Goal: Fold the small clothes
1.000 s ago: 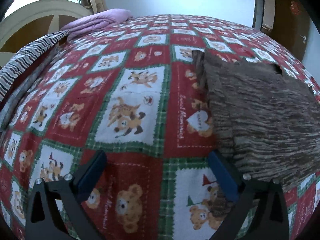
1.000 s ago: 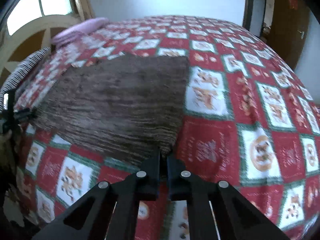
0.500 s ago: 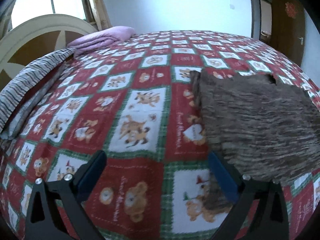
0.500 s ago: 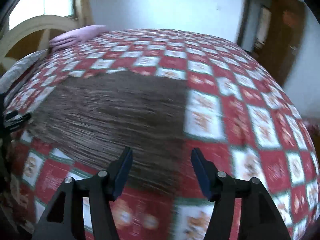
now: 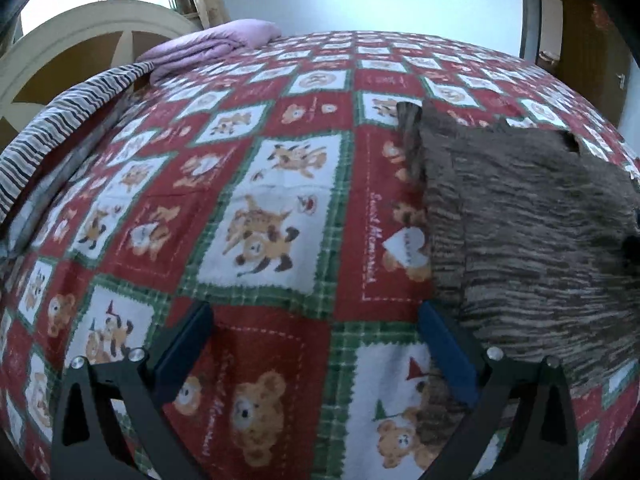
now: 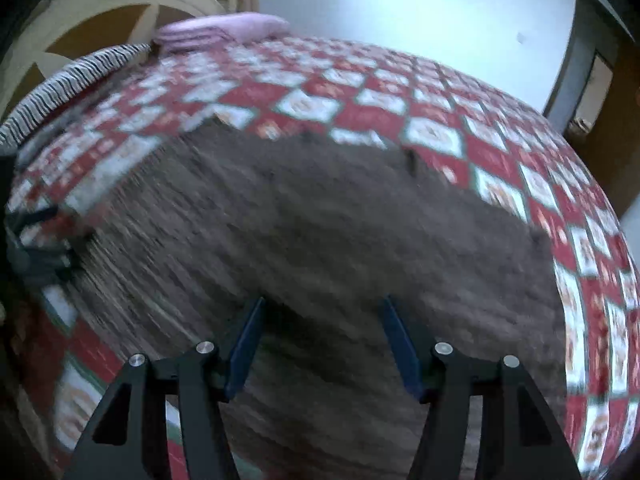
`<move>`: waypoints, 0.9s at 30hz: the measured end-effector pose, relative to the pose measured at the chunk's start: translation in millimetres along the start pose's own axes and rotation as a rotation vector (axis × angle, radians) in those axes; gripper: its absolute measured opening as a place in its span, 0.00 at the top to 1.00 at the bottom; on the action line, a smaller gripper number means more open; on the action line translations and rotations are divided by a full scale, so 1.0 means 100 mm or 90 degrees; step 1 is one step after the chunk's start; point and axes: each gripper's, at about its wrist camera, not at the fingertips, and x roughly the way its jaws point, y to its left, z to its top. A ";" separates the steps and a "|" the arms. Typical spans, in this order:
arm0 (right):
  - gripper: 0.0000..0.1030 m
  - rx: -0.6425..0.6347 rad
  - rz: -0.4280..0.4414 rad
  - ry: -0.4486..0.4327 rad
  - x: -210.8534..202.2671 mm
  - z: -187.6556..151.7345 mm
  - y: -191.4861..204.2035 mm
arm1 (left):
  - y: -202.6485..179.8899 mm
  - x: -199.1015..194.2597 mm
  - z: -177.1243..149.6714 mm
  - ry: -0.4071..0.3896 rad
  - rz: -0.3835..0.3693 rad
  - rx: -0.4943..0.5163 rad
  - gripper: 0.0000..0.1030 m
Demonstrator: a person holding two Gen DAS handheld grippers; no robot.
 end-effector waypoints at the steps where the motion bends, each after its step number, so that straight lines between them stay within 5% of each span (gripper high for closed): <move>1: 0.41 -0.019 -0.003 -0.007 0.02 0.08 0.09 | 0.00 -0.01 0.00 -0.002 0.002 0.001 0.00; 4: 0.41 -0.062 -0.013 0.020 0.32 0.28 0.30 | -0.03 -0.03 -0.02 -0.012 0.013 0.009 0.00; 6: 0.41 -0.040 0.010 0.062 0.59 0.33 0.31 | -0.04 -0.03 -0.02 -0.017 0.020 0.014 0.00; 8: 0.41 -0.002 0.023 0.046 0.69 0.39 0.24 | -0.03 -0.04 -0.03 -0.020 0.023 0.015 0.00; 21: 0.36 0.015 -0.018 0.032 0.74 0.42 0.33 | -0.03 -0.05 -0.03 -0.024 0.022 0.014 0.00; 27: 0.36 0.048 0.017 -0.010 0.32 0.12 0.09 | 0.21 -0.18 -0.02 -0.048 -0.023 -0.049 0.00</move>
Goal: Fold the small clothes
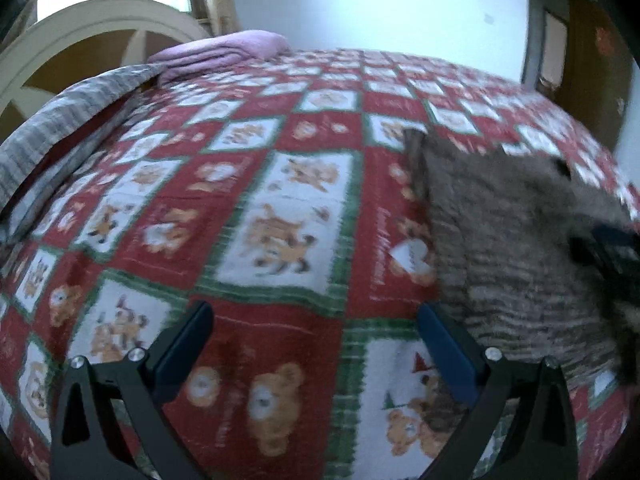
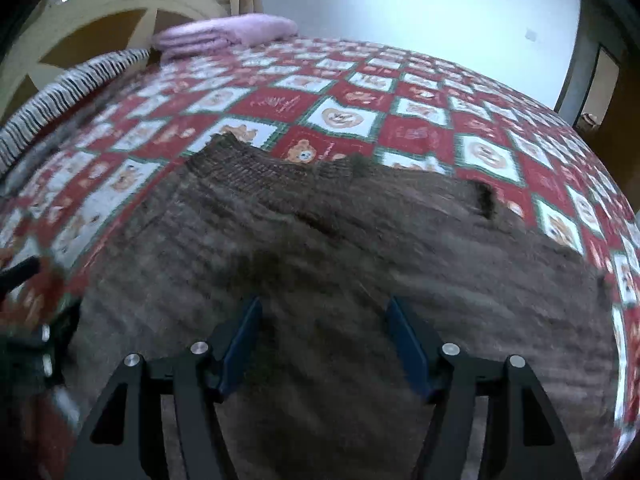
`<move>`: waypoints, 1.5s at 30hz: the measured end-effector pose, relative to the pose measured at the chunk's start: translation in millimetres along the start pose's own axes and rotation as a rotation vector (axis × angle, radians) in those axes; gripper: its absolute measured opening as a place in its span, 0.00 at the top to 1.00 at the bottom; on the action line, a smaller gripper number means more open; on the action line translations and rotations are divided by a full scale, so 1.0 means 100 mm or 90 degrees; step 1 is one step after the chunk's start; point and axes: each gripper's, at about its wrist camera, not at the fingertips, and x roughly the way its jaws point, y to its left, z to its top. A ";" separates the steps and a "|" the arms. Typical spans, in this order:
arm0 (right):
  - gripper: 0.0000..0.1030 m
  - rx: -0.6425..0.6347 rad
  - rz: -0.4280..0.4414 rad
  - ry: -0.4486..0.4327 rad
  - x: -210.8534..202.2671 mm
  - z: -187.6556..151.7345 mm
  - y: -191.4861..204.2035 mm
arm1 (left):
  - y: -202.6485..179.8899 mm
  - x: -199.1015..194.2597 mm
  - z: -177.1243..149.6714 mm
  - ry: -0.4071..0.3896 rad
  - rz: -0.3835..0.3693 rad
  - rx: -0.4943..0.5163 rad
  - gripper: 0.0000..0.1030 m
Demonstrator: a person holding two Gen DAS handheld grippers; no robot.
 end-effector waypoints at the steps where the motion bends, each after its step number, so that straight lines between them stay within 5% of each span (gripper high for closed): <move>1: 0.36 -0.003 -0.012 -0.008 -0.10 -0.09 -0.08 | 0.02 -0.03 0.04 -0.013 -0.005 -0.002 0.00; 8: 0.36 -0.009 -0.045 -0.012 -0.25 -0.35 -0.26 | -0.39 0.05 0.43 -0.031 -0.043 0.095 0.00; 15: 0.36 0.002 -0.071 -0.038 -0.32 -0.44 -0.11 | -0.67 0.64 0.63 0.003 0.072 0.158 0.00; 18: 0.36 -0.007 -0.026 -0.061 -0.49 -0.52 0.05 | -0.51 0.73 0.67 0.030 0.035 0.121 0.00; 25: 0.36 -0.174 0.034 -0.086 -0.57 -0.68 0.91 | -0.40 0.67 0.72 0.028 -0.050 0.087 0.00; 31: 0.36 -0.273 -0.009 -0.100 -0.57 -0.79 1.31 | -0.51 0.58 0.91 -0.013 -0.105 0.098 0.00; 34: 0.36 -0.287 -0.019 -0.105 -0.56 -0.79 1.40 | -0.57 0.74 1.03 0.009 -0.129 0.091 0.01; 37: 0.36 -0.292 -0.031 -0.107 -0.56 -0.79 1.45 | -0.64 0.93 1.12 0.034 -0.150 0.079 0.13; 45: 0.36 -0.323 -0.075 -0.126 -0.61 -0.89 1.63 | -0.63 1.19 1.17 0.062 -0.237 0.063 0.13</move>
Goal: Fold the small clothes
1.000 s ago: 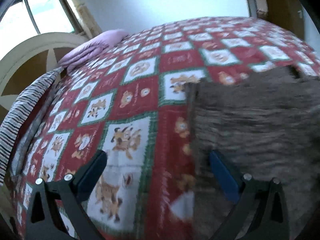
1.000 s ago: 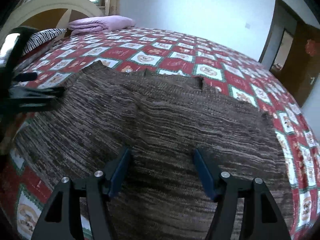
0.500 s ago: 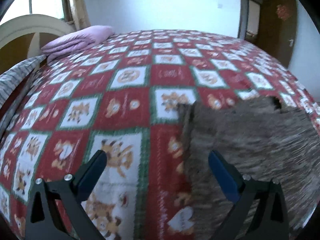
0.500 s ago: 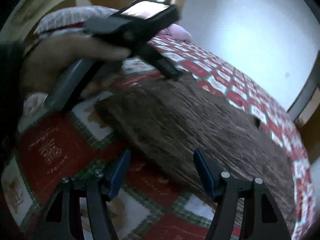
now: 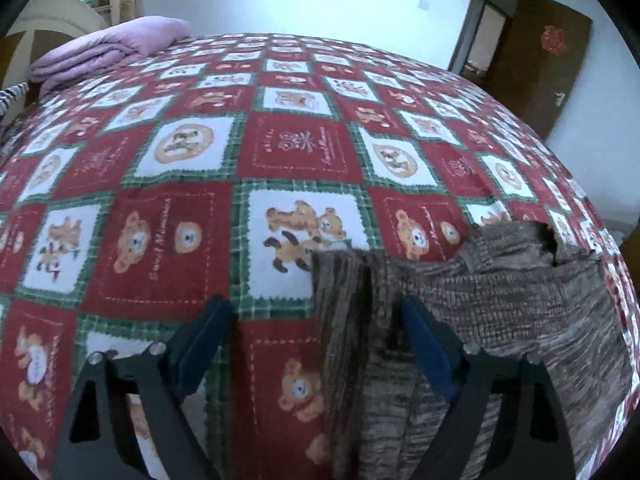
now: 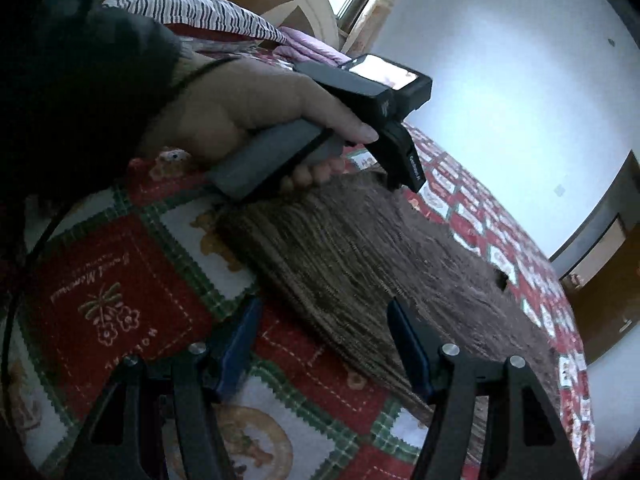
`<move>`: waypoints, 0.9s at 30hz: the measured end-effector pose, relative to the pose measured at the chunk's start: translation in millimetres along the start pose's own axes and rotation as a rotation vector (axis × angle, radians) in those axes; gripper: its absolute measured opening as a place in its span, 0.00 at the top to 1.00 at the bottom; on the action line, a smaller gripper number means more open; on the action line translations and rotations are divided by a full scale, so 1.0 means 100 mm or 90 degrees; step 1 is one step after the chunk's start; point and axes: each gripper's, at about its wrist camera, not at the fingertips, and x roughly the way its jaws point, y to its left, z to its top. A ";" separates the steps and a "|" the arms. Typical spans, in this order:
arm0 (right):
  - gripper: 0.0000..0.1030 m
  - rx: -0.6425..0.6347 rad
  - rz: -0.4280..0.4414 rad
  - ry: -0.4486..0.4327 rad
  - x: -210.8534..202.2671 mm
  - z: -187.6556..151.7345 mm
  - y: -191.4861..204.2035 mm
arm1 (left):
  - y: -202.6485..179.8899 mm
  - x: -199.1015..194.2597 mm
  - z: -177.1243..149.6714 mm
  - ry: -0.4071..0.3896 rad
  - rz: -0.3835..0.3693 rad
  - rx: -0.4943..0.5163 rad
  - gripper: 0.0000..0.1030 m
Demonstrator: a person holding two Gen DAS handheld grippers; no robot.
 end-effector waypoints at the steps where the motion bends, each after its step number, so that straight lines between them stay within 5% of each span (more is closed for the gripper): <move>1: 0.36 -0.005 -0.006 -0.001 0.00 0.01 0.02 | 0.02 -0.01 -0.01 -0.004 -0.010 -0.005 0.14; 14: 0.36 -0.061 -0.047 0.007 0.25 0.32 0.19 | 0.15 -0.07 -0.05 -0.033 -0.083 -0.039 0.30; 17: 0.49 -0.078 -0.048 0.009 0.33 0.39 0.24 | 0.16 -0.07 -0.05 -0.038 -0.088 -0.042 0.31; 20: 0.75 -0.102 -0.036 0.018 0.40 0.39 0.34 | 0.12 -0.08 -0.06 -0.041 -0.083 -0.026 0.35; 27: 0.81 -0.103 -0.035 0.022 0.41 0.39 0.35 | 0.04 -0.06 -0.07 -0.034 -0.088 0.000 0.38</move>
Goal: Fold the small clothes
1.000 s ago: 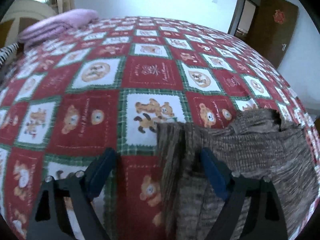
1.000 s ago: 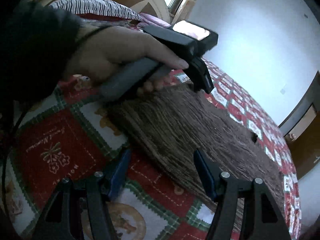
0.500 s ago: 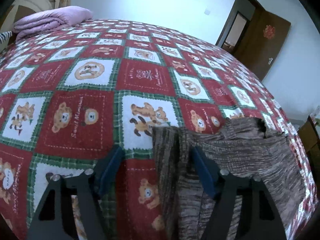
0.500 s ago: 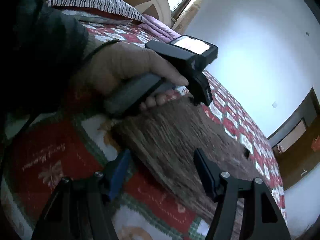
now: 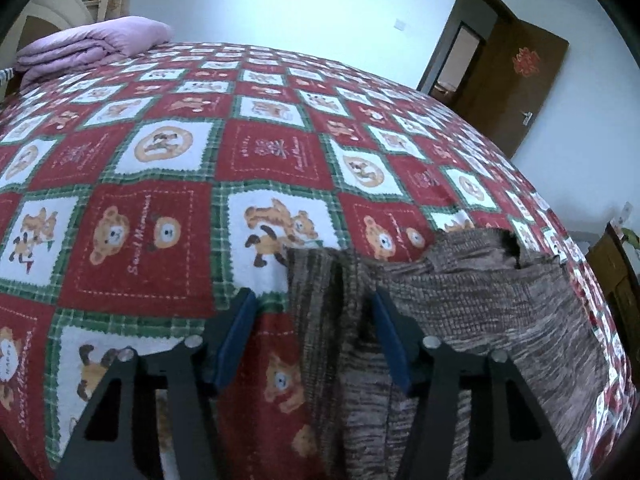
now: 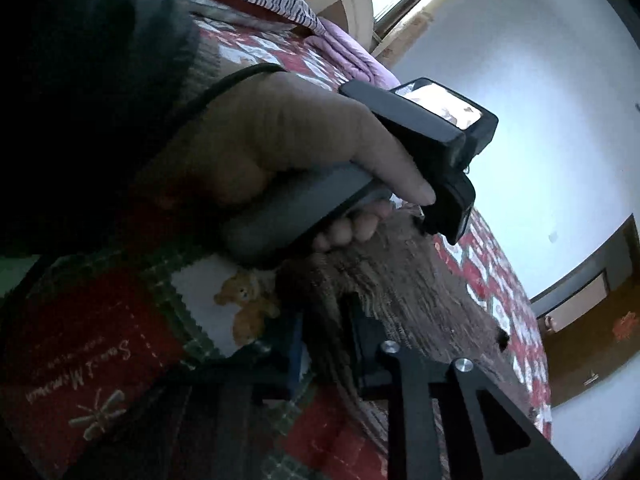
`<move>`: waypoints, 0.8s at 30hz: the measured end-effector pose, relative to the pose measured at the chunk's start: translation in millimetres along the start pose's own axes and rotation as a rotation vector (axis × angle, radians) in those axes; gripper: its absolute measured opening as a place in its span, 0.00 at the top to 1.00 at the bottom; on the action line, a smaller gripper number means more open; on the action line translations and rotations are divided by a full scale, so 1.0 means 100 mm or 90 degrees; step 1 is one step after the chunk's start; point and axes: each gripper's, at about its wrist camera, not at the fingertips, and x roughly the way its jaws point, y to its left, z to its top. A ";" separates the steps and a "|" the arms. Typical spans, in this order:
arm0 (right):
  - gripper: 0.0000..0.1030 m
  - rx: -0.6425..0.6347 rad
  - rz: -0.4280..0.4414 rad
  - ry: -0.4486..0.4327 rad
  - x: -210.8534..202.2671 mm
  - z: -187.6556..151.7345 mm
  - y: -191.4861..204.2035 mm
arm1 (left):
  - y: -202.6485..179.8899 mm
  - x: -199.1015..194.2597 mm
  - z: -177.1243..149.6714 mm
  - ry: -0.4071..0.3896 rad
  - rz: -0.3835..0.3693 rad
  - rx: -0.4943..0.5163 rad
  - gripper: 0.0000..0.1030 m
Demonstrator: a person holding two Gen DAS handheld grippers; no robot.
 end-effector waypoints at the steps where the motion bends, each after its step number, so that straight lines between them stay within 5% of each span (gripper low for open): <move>1: 0.81 -0.003 -0.003 0.000 0.00 0.01 0.01 | -0.02 0.01 0.00 0.001 0.005 0.004 0.38; 5: 0.82 -0.005 0.000 0.000 -0.01 0.02 0.04 | -0.02 -0.01 -0.01 -0.005 -0.005 0.006 0.49; 11: 0.85 -0.002 0.005 -0.007 -0.02 0.02 0.04 | -0.01 -0.03 -0.03 -0.007 -0.065 -0.006 0.89; 18: 0.89 0.039 0.029 -0.033 -0.09 0.00 -0.09 | 0.12 -0.06 -0.05 -0.017 -0.114 -0.054 0.90; 24: 0.90 0.116 0.084 -0.037 -0.17 -0.05 -0.30 | 0.10 -0.04 0.00 0.036 -0.108 -0.084 0.91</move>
